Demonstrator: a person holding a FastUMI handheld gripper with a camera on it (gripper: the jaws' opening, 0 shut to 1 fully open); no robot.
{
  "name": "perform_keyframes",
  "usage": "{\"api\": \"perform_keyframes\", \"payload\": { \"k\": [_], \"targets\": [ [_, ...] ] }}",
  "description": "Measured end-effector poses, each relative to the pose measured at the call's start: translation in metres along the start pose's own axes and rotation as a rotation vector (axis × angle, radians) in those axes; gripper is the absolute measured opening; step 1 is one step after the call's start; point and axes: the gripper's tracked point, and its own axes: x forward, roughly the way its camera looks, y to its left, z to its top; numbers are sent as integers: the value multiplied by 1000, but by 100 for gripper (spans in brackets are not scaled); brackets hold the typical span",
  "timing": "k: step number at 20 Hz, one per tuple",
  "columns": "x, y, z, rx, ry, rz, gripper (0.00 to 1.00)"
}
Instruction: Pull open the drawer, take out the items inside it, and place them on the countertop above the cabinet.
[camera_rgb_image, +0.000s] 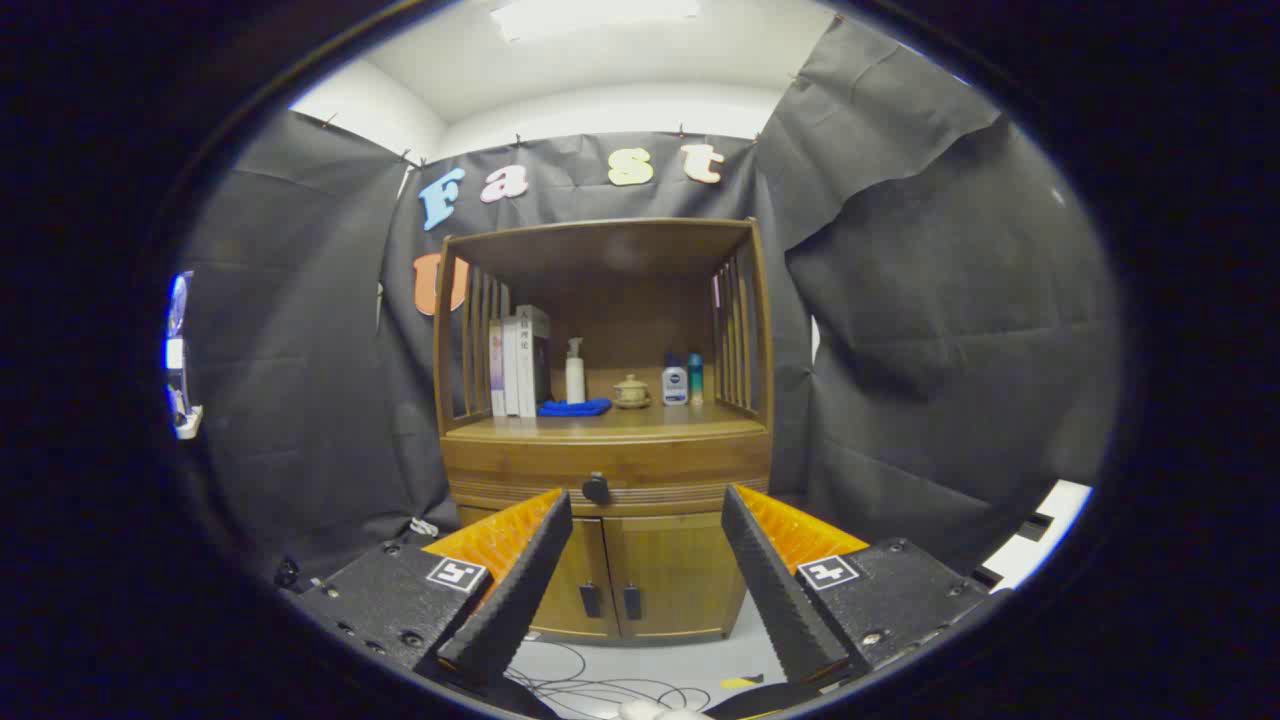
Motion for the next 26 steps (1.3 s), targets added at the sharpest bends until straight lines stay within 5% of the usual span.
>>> {"api": "perform_keyframes", "payload": {
  "k": [19, 26],
  "targets": [
    [16, 0, -4, -6, 17, 7, 98],
    [68, 8, 2, -15, 9, 10, 98]
  ]
}}
